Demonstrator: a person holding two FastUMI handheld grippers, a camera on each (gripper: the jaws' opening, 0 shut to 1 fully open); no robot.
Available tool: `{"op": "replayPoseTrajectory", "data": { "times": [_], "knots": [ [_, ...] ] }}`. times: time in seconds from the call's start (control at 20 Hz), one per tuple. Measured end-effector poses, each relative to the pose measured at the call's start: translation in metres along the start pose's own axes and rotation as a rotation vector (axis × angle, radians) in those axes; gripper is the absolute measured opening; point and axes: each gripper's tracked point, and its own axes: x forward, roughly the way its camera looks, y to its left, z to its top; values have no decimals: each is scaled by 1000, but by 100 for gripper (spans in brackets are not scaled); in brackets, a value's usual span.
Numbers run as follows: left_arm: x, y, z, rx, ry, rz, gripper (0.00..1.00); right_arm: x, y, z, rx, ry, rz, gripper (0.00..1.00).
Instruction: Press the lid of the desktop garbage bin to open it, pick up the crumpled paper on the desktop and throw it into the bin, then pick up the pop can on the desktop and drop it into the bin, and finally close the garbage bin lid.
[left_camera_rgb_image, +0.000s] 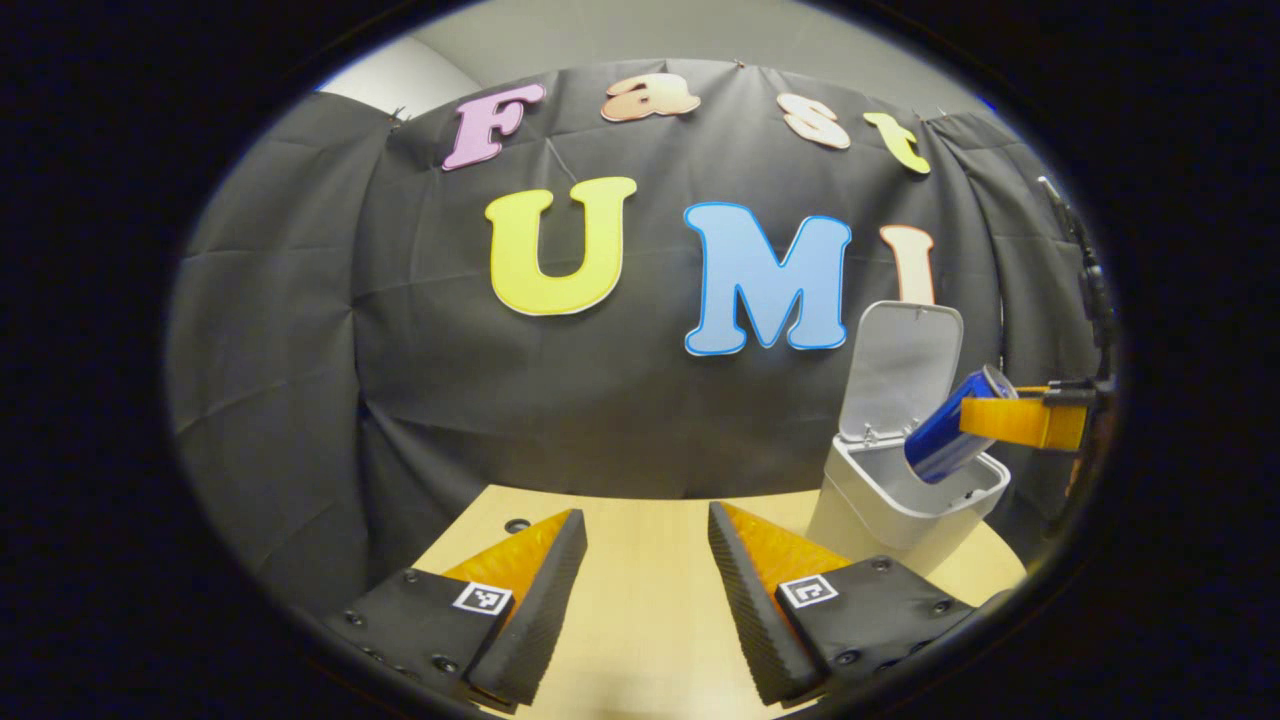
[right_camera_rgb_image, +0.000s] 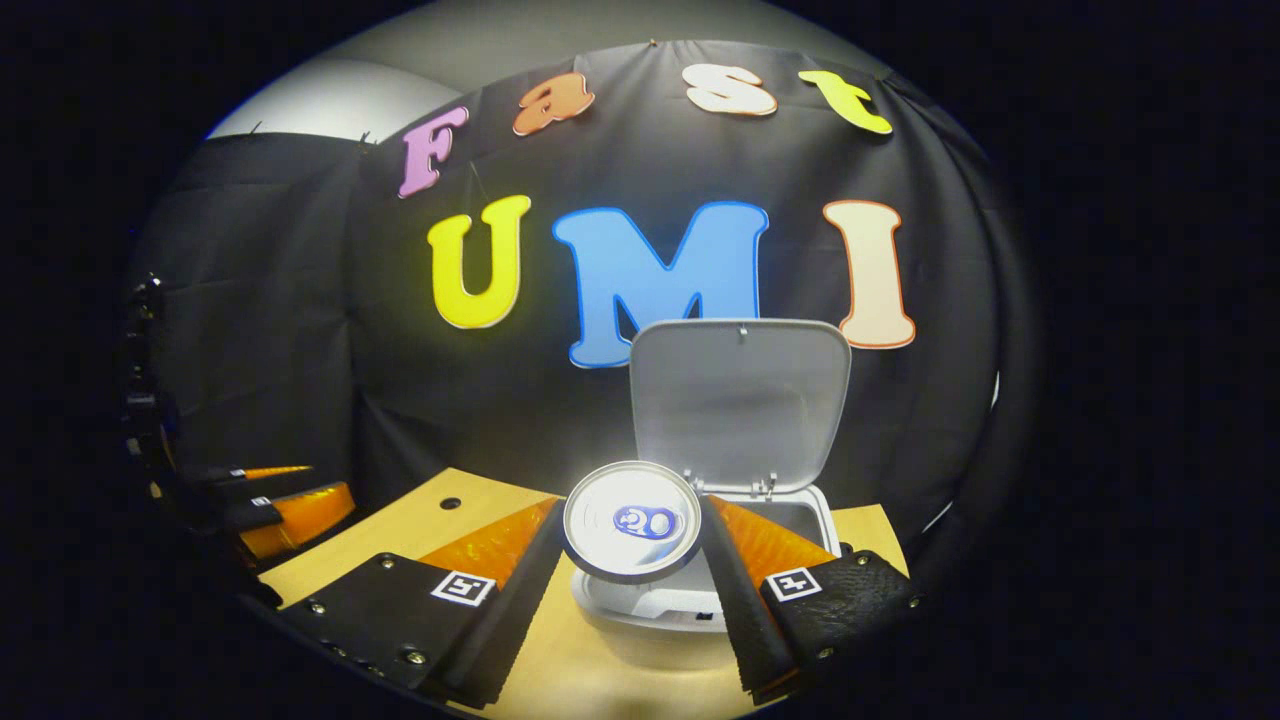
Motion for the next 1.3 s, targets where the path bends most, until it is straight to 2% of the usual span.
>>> {"op": "replayPoseTrajectory", "data": {
  "times": [0.3,0.35,0.45,0.95,1.0,1.3],
  "knots": [
    [0,3,-4,-6,16,8,78,27,-14,-35,-23,107,-45,84],
    [0,5,-3,-4,15,10,86,31,-14,-39,-21,119,-46,84],
    [-1,8,0,3,7,16,86,39,-15,-45,-22,139,-50,84],
    [-2,17,4,21,-3,42,86,55,-24,-56,-24,171,-72,84],
    [-2,17,4,21,-5,42,78,55,-27,-57,-23,173,-77,84],
    [1,16,4,16,-3,40,82,52,-38,-59,-13,181,-101,85]
  ]
}}
